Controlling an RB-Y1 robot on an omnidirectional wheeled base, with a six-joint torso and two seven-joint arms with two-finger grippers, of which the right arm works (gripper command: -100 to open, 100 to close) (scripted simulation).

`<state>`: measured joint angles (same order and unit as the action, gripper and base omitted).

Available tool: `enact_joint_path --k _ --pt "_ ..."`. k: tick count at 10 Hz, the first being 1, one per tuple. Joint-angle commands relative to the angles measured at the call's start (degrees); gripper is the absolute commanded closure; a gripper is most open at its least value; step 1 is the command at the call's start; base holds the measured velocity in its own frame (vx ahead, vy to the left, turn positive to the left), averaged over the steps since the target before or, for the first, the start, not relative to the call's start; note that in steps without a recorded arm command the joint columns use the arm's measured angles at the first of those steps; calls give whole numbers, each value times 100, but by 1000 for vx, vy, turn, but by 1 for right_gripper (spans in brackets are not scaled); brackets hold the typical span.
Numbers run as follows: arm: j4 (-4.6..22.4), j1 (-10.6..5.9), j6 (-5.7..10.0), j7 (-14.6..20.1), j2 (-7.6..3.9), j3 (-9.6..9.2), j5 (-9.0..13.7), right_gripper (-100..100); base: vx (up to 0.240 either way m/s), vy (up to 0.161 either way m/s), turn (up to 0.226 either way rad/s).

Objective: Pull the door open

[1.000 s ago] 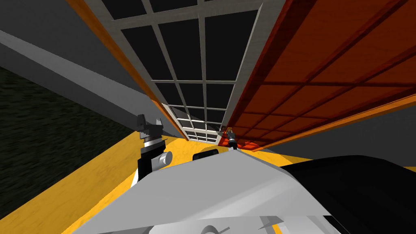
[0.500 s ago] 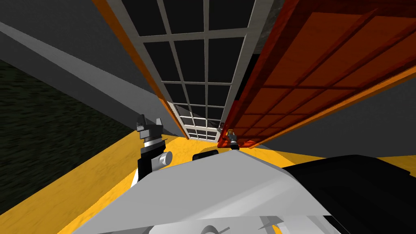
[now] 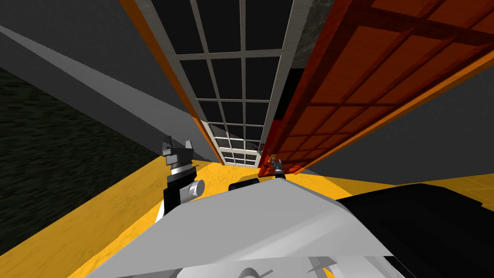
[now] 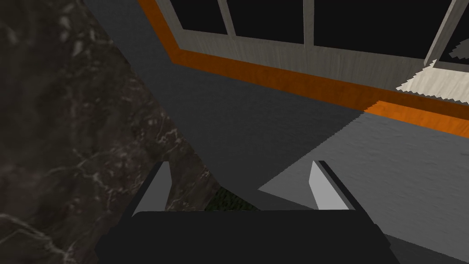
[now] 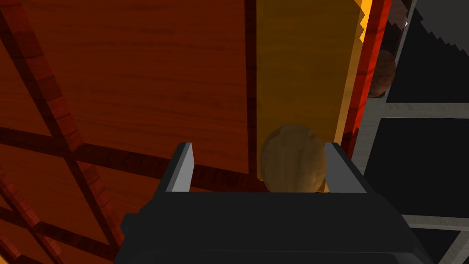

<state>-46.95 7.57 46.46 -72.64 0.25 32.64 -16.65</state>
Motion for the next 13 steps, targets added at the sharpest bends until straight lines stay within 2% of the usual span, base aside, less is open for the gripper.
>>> enact_joint_path --k 1,4,6,10,11,13 --pt "0 154 -139 177 -105 79 74 100 -64 11 -3" --pt "16 185 -141 230 -124 86 94 100 -81 23 -12" --pt "64 278 -147 391 -179 110 151 100 -53 13 -31" --pt "64 278 -147 391 -179 110 151 100 -43 8 -8" --pt "111 352 -150 598 -233 117 220 100 -53 -3 9" --pt "127 373 -150 676 -252 117 244 100 -103 26 -7"
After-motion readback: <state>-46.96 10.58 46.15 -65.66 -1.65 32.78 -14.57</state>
